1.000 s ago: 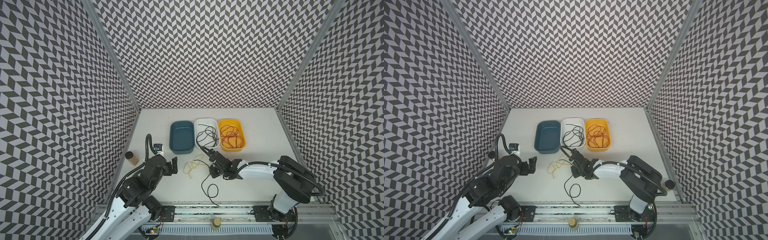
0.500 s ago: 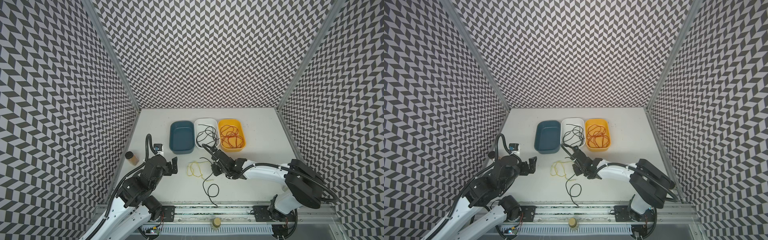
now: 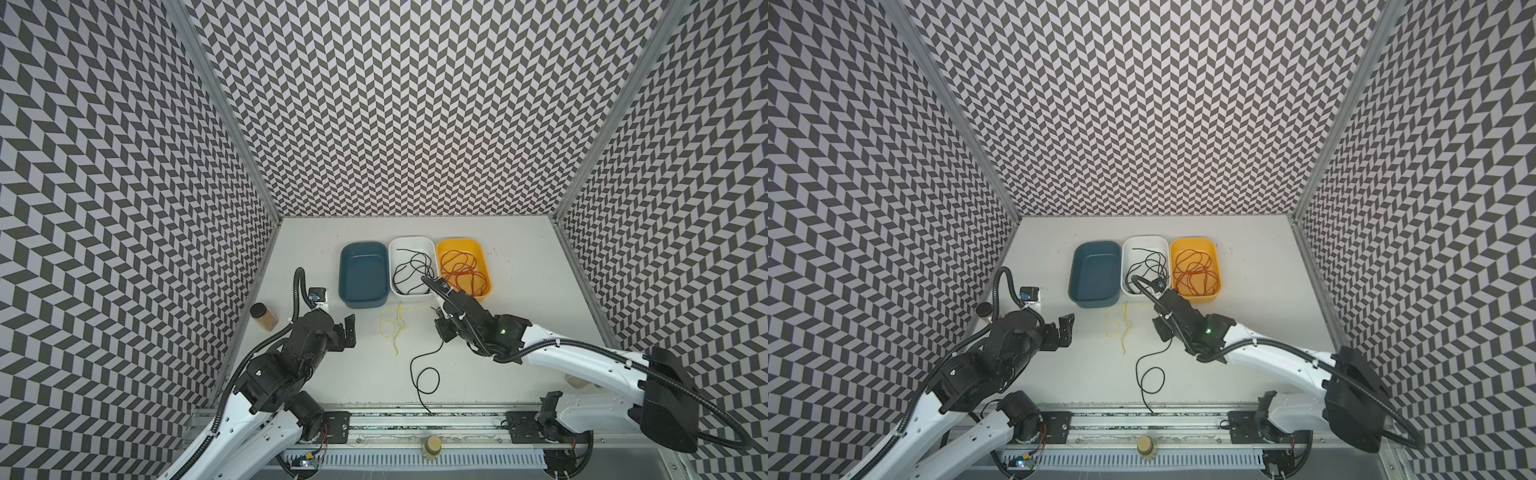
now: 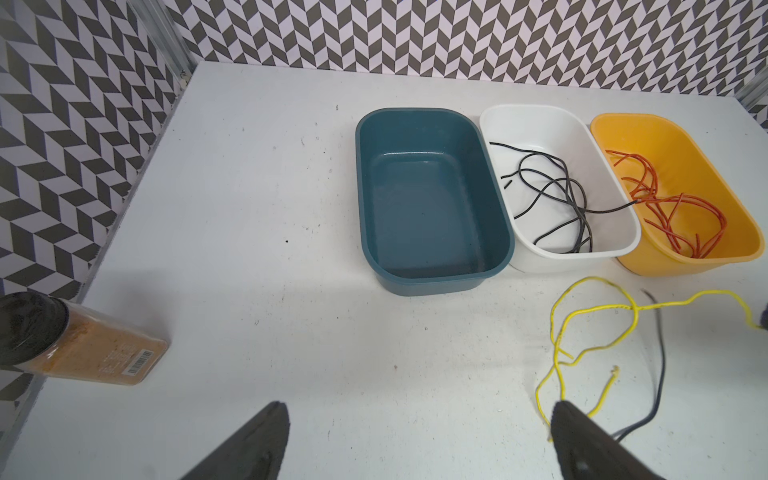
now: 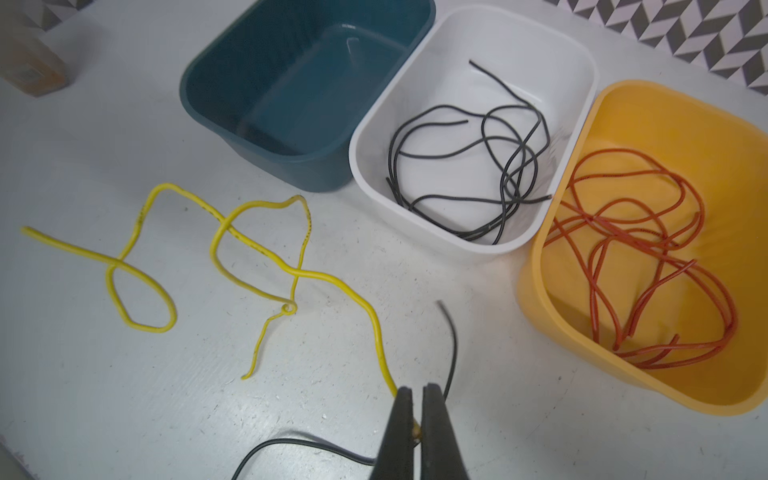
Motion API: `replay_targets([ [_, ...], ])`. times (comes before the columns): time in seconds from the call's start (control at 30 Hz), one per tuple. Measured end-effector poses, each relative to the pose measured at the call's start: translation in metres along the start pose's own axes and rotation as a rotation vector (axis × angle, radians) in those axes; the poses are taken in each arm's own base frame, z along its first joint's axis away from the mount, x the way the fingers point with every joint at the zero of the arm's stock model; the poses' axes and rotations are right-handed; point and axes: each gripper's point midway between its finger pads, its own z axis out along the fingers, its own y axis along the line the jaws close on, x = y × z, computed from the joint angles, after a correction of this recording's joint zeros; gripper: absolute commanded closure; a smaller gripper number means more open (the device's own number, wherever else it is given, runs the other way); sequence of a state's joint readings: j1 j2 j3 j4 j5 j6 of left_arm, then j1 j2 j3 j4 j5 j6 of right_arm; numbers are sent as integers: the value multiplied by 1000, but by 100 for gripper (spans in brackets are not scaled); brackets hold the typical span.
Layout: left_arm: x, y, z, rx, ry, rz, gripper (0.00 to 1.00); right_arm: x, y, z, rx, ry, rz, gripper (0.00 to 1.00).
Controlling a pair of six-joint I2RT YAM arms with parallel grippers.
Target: Untangle the cables
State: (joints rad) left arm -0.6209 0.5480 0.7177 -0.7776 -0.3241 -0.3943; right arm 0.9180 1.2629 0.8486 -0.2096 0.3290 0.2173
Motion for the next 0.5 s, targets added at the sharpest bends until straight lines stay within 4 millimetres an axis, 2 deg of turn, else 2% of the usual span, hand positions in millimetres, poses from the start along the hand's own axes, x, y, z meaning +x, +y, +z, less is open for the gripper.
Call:
replay_targets([
  [0.1,0,-1,0,6,2,2,0,-13,-2,-11,0,-47,-20,100],
  [0.27,3,-9,-1,45,14,11,0,-21,-8,-18,26,-81,-46,100],
  [0.5,2,-44,-13,240,11,8,0,-31,-11,-35,5,-152,-32,100],
])
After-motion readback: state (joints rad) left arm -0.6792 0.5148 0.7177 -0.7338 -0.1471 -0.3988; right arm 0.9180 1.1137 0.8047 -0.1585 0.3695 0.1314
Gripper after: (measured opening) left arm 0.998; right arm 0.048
